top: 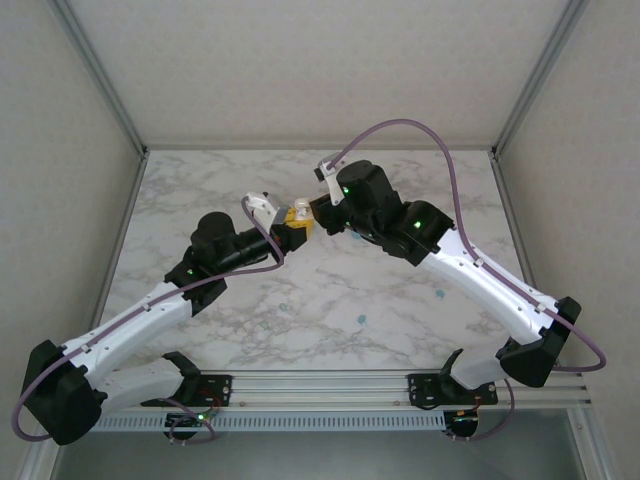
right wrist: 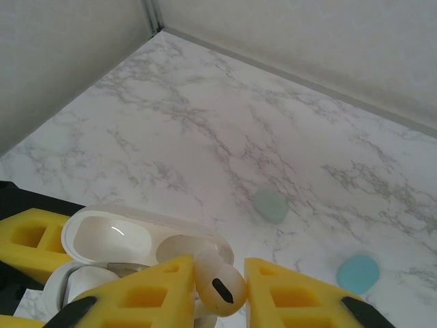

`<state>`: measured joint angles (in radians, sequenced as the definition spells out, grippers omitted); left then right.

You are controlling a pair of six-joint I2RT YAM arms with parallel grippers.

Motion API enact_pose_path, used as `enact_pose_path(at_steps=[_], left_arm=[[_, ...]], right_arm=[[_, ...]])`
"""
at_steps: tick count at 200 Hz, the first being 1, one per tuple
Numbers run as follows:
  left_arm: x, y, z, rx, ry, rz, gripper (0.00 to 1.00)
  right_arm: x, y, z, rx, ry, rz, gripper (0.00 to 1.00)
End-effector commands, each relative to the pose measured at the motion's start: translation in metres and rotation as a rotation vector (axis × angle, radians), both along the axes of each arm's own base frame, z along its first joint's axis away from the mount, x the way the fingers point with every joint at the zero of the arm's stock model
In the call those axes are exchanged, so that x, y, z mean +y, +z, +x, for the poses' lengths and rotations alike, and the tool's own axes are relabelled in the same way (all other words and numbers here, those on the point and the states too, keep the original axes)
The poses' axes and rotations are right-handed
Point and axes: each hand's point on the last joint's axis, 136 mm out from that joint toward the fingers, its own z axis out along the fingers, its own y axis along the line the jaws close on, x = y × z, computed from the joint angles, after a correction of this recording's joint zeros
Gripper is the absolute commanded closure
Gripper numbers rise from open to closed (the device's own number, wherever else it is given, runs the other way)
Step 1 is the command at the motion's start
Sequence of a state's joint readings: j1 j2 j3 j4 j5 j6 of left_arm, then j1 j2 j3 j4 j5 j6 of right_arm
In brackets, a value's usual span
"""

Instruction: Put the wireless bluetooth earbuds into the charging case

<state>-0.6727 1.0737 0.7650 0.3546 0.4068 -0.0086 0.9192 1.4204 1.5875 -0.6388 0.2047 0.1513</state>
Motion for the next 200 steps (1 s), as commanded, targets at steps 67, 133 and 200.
enact_pose_path(at_steps=[67, 133, 200], left_arm=[[-0.001, 0.034, 0.000, -0.062, 0.008, -0.087, 0.85], [0.000, 0.035, 0.000, -0.062, 0.009, -0.099, 0.85], [-0.001, 0.037, 0.002, -0.058, 0.011, -0.113, 0.85]], right_arm=[[0.020, 0.002, -0.016, 0.040, 0.115, 0.036, 0.76], [0.027, 0.000, -0.021, 0.056, 0.162, 0.022, 0.76], [0.030, -0.011, -0.027, 0.082, 0.230, -0.065, 0.76]])
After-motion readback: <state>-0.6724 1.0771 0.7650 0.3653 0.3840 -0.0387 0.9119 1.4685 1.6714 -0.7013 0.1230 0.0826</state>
